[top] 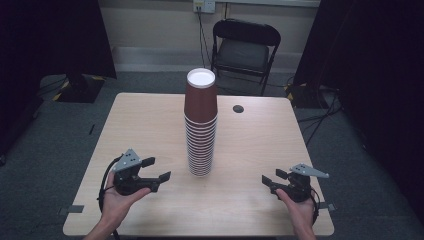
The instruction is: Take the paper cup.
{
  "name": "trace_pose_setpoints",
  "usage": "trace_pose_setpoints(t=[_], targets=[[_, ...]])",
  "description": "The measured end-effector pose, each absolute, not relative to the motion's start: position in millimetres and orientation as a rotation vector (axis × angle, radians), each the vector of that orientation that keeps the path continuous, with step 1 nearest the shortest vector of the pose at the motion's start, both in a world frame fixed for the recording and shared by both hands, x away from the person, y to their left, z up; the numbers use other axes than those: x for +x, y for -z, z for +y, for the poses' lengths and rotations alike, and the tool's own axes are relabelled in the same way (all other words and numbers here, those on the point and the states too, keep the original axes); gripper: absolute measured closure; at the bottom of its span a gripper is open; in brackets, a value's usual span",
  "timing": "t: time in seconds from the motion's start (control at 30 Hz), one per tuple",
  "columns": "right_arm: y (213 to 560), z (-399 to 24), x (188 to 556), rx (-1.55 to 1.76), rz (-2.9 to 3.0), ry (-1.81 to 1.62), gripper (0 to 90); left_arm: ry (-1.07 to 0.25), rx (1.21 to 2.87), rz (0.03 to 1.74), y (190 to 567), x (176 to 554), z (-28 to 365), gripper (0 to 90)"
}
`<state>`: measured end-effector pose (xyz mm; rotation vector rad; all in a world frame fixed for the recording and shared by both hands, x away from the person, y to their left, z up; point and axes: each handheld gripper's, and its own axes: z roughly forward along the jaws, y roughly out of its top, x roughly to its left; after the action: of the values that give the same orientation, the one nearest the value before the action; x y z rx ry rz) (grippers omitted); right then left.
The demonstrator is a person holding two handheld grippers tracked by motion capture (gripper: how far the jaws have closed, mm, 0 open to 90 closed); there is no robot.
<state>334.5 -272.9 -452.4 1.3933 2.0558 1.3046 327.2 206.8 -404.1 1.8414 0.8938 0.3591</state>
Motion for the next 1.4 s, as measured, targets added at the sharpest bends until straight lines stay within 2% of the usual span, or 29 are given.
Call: trace_pose_setpoints(t=[0.27, 0.4, 0.5, 0.73, 0.97, 1.4], targets=[[453.1, -272.4, 333.3, 1.391, 2.058, -1.291, 30.5, -0.362, 1.811, 0.846, 383.3, 330.5, 200.2, 21.6], [452.2, -270.9, 332.4, 1.381, 2.060, -1.301, 30.1, -0.370, 1.783, 0.817, 369.4, 335.2, 196.4, 20.4], [453.7, -269.1, 333.7, 1.377, 2.077, -1.297, 29.2, -0.328, 1.780, 0.802, 357.6, 343.5, 194.3, 18.0], [453.9, -267.2, 333.9, 1.362, 2.086, -1.279, 29.1, -0.358, 1.782, 0.751, 337.3, 348.7, 187.1, 16.2], [455.0, -266.9, 334.7, 1.367, 2.088, -1.285, 29.1, -0.311, 1.770, 0.689, 308.4, 360.5, 176.4, 15.5], [455.3, -267.3, 334.4, 1.356, 2.088, -1.298, 27.5, -0.388, 1.713, 0.614, 257.7, 368.8, 165.7, 15.6]])
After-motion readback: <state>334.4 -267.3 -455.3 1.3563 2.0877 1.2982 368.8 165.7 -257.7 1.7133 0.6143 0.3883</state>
